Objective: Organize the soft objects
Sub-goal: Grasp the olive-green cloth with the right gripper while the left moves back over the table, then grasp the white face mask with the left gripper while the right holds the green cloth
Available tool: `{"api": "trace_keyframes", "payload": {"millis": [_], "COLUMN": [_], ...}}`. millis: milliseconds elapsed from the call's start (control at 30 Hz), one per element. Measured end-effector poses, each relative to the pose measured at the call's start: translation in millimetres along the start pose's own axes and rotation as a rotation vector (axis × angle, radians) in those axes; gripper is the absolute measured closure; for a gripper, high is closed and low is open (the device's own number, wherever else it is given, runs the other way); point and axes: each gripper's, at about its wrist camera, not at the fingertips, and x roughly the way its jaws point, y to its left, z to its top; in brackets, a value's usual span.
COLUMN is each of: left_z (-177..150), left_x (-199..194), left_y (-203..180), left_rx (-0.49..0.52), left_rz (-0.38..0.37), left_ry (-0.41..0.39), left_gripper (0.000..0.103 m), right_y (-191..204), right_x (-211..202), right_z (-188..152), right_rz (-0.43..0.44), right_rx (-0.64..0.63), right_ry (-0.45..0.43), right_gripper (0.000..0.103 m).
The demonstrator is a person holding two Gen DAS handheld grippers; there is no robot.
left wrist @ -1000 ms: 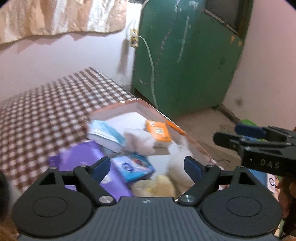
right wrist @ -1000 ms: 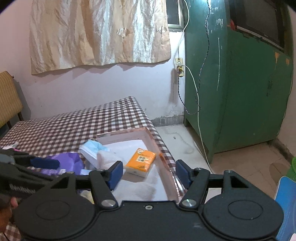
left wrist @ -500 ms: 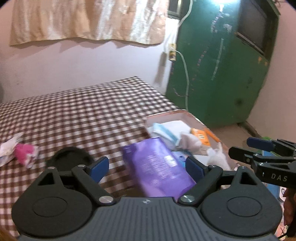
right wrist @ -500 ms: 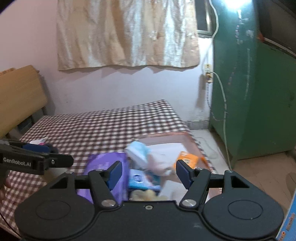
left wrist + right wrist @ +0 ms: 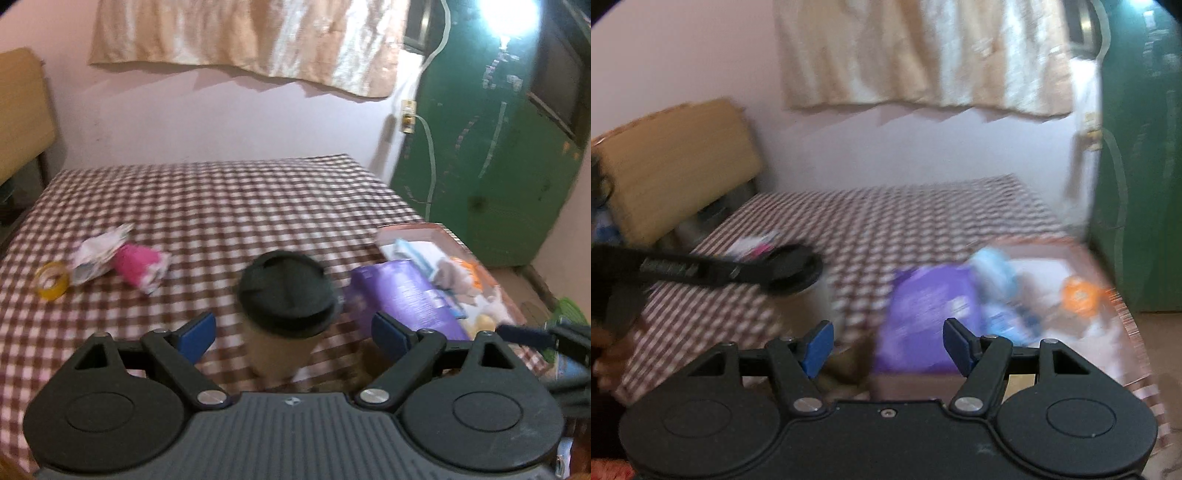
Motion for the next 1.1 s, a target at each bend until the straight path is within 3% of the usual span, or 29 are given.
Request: {"api": "trace_keyframes", "payload": {"millis": [300, 500, 600, 667, 700, 733, 1100], "left_z": [-20, -32, -35, -36, -37, -38, -24], "left_x": [-11, -17, -18, -19, -19, -20, 1], "left_y": [56, 85, 96, 103, 107, 112, 162], "left_rx": [-0.102, -0.154, -0.185, -0.201, -0.209, -0.216, -0.252], "left_rz": [0.098, 0.142, 0.16, 0.177, 0.186, 0.194, 0.295], "left_ry": [0.031, 0.04, 0.042, 0.039, 0.037, 0.036, -0.014], "left_gripper": [0.009, 0.009, 0.009, 0.009, 0.009, 0.009, 0.009], "right_y": [60, 78, 84, 82, 82, 85, 137], "right_x": [62, 102, 118, 128, 129, 128, 118], "right_z": [-28, -35, -41, -45, -47, -47, -31], "right_rz": [0.127, 0.105, 0.039, 0.045, 0.058, 0.056, 0.222], "right_rx": [-0.049, -0.09, -0.121, -0.09, -0.076, -0.085, -0.185], "right_ry": [0.145, 0.17, 0.198, 0.215, 0.207, 0.195, 0.162], "right_gripper": [0.023, 0.013, 0.013, 0.026, 0.05, 0.054, 0.056]}}
